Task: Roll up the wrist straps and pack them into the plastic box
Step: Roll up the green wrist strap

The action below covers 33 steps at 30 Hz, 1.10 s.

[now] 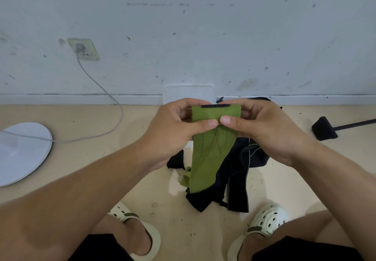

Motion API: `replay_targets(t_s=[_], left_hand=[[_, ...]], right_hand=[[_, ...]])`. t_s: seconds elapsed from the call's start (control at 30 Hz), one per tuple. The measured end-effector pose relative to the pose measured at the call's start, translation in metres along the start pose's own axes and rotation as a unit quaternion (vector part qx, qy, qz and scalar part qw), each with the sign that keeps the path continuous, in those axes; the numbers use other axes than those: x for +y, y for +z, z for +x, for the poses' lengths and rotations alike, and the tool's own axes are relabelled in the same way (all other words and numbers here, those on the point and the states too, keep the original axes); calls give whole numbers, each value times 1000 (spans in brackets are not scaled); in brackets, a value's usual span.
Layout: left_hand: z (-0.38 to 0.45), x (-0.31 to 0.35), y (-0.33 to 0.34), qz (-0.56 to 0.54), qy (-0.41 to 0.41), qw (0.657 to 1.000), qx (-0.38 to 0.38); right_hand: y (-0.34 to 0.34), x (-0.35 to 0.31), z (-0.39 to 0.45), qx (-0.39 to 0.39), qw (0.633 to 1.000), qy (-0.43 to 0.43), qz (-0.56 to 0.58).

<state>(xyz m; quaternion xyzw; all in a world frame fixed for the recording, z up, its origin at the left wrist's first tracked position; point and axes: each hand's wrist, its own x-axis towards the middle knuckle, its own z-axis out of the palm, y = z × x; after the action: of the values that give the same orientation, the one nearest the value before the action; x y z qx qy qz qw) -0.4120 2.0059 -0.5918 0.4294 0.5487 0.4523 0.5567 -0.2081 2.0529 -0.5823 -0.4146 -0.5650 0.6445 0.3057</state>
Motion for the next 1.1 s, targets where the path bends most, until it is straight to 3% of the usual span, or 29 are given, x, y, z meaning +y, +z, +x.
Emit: replay_targets(t_s=[0.47, 0.83, 1.1], left_hand=[[7, -4, -1, 42, 19, 999, 6], [2, 5, 3, -3, -114, 990, -82], [5, 0, 1, -93, -122, 988, -21]], right_hand=[[8, 5, 0, 45, 998, -17, -45], [6, 14, 1, 91, 985, -88, -118], [5, 12, 1, 51, 985, -89, -136]])
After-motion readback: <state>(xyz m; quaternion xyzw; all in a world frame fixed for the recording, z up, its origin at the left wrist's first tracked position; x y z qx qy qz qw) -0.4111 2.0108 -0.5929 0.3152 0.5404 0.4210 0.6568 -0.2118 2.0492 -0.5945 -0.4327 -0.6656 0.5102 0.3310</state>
